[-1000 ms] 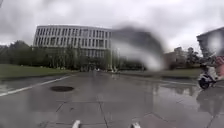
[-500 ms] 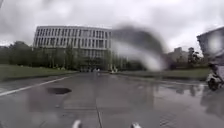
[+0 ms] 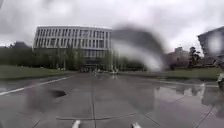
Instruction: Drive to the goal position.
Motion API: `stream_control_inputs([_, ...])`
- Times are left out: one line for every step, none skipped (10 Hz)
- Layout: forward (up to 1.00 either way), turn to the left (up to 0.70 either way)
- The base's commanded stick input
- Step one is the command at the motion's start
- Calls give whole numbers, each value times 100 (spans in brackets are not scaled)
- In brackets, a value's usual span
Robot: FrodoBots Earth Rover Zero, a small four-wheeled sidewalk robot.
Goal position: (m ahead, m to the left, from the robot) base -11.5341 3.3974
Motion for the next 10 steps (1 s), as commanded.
stream_control_inputs([70, 0])
stream_control_inputs([70, 0])
stream_control_inputs([70, 0])
stream_control_inputs([70, 2])
stream_control_inputs([70, 8])
stream_control_inputs([70, 31])
stream_control_inputs([70, 15])
stream_control_inputs([70, 0])
stream_control_inputs([70, 0])
stream_control_inputs([70, 0])
